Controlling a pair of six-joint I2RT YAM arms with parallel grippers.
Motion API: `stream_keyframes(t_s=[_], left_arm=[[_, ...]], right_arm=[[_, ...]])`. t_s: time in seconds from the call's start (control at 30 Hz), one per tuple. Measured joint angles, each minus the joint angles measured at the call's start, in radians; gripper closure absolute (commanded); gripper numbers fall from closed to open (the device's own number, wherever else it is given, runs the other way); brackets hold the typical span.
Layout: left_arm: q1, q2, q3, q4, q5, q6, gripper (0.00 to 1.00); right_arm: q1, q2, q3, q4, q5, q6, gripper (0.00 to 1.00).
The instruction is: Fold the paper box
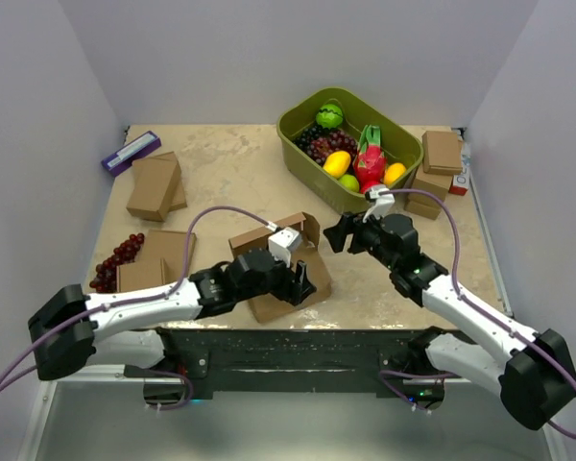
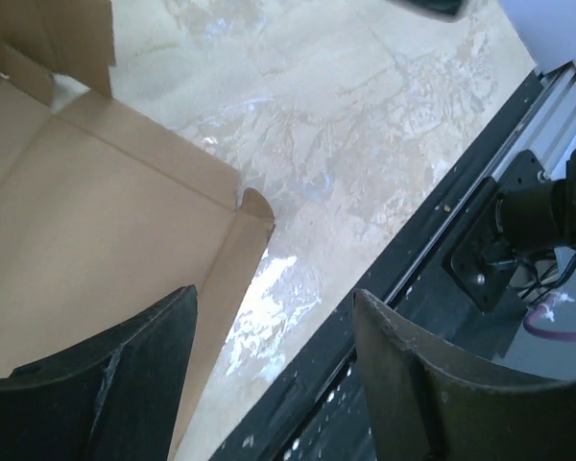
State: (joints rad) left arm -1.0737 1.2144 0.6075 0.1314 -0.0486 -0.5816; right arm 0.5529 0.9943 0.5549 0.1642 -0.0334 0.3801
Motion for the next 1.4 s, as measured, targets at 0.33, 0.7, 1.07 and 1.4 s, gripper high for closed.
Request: stream_keyframes(t_s=[0.33, 0.7, 1.07, 1.4], left_arm=[[0.201, -0.014, 0.388, -0.379, -0.054, 0.188, 0.29], [0.246, 0.262, 0.487, -0.439, -0.166, 0.399, 0.29], [0.29, 0.254, 0.475, -0.372, -0.152, 0.472, 0.3], [0.36, 0.222, 0.438, -0.329, -0.112, 0.473, 0.34]], right_arm=[[-0.032, 0.18, 0.008, -0.022, 0.068, 0.05, 0.29], [-0.032, 0.306, 0.007, 0.12, 0.055, 0.016, 0.29], [-0.032, 0.397, 0.007, 0.212, 0.026, -0.034, 0.29], [-0.032, 0.412, 0.007, 0.228, 0.003, -0.042, 0.31]])
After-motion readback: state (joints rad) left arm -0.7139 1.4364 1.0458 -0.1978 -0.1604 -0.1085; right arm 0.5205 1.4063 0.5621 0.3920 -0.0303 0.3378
